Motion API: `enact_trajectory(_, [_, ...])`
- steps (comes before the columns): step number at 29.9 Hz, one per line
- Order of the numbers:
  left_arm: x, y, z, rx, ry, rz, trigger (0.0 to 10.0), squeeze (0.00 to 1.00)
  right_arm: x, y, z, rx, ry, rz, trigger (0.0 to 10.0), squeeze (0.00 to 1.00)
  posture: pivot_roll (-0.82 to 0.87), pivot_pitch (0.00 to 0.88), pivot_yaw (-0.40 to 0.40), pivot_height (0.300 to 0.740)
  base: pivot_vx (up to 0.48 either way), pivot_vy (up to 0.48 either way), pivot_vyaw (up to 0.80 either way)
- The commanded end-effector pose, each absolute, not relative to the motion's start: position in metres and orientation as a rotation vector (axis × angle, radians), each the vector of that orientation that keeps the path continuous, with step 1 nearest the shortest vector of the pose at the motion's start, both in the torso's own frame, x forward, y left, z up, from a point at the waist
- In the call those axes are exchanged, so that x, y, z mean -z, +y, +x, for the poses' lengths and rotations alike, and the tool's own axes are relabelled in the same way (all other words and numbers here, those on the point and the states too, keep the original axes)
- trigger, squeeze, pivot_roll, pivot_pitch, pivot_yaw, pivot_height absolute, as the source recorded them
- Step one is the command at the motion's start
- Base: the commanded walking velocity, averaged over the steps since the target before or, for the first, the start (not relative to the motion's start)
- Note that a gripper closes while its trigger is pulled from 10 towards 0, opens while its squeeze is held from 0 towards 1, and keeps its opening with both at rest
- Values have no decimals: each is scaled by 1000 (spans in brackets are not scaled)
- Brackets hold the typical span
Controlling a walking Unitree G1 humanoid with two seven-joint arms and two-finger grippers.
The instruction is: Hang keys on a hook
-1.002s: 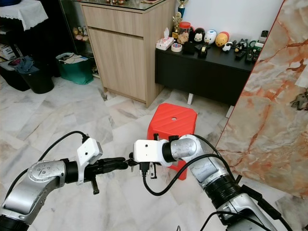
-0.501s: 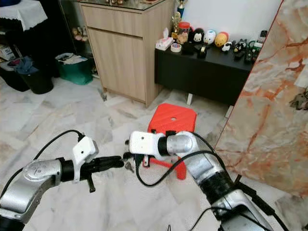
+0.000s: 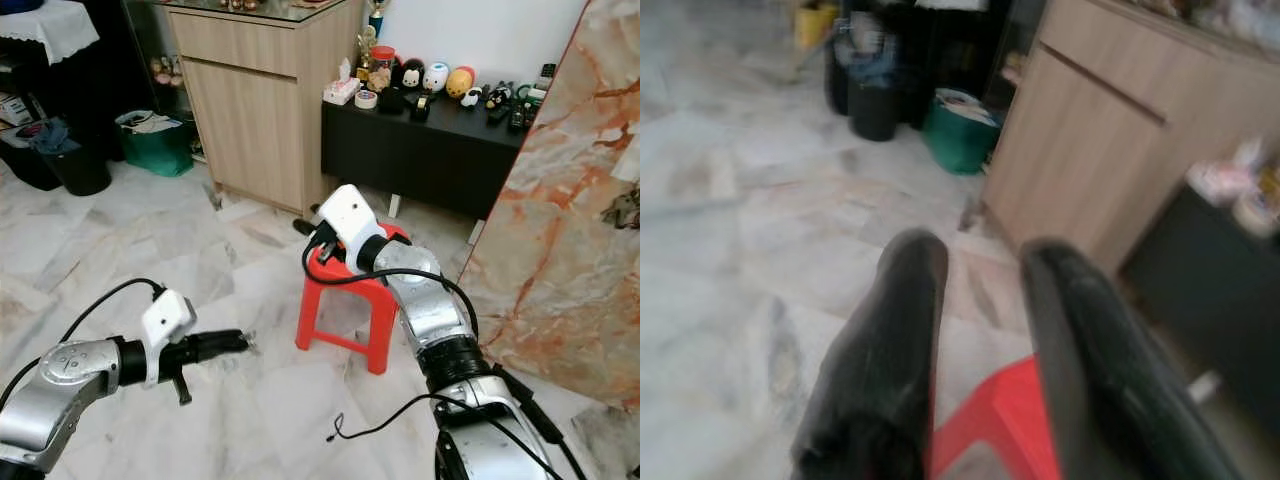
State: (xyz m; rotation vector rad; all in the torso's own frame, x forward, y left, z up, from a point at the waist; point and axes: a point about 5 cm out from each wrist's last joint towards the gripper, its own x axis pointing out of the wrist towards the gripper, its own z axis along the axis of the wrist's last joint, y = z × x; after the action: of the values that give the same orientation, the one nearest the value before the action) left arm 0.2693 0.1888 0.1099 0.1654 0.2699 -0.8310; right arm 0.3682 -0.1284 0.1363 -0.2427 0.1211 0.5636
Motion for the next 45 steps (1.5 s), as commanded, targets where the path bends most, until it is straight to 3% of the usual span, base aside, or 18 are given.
enact_trajectory(1, [-94,211,271,653,283,82,10000,0,-78,-152,350,-414,338,-148,10000,0,61,0,-26,740,0,0,0])
enact_trajectory(8, [-45,238,260,355,399,-19,10000,0,5,-170,295,-236,665,-63,10000,0,69,0,-21,740,0,0,0])
enact_trajectory(9, [-21,241,248,285,482,-42,10000,0,28,-173,270,-182,768,-45,10000,0,63,0,-19,740,0,0,0])
enact_trajectory(10, [-21,241,248,285,482,-42,10000,0,28,-173,270,-182,768,-45,10000,0,63,0,-19,740,0,0,0])
enact_trajectory(16, [45,245,204,-10,734,-137,10000,0,79,-185,196,-18,1032,0,10000,0,77,0,-43,740,0,0,0])
enact_trajectory(19, [54,244,197,-60,780,-147,10000,0,84,-186,187,-16,1063,-18,10000,0,82,0,-46,740,0,0,0])
enact_trajectory(22, [74,247,166,-167,902,-133,10000,0,89,-186,176,65,1075,34,10000,0,26,0,-5,740,0,0,0])
enact_trajectory(27, [78,250,160,-243,918,-92,10000,0,90,-183,175,65,1069,51,10000,0,26,0,-10,740,0,0,0])
enact_trajectory(31, [81,249,156,-249,935,-65,10000,0,91,-182,173,-5,1084,-47,10000,0,35,0,-19,740,0,0,0])
enact_trajectory(36, [86,247,149,-209,1004,14,10000,0,90,-181,175,48,1065,55,10000,0,34,0,-11,740,0,0,0])
enact_trajectory(45, [90,252,135,-230,1043,-5,10000,0,92,-175,173,-10,1087,13,10000,0,37,0,-18,740,0,-71,0])
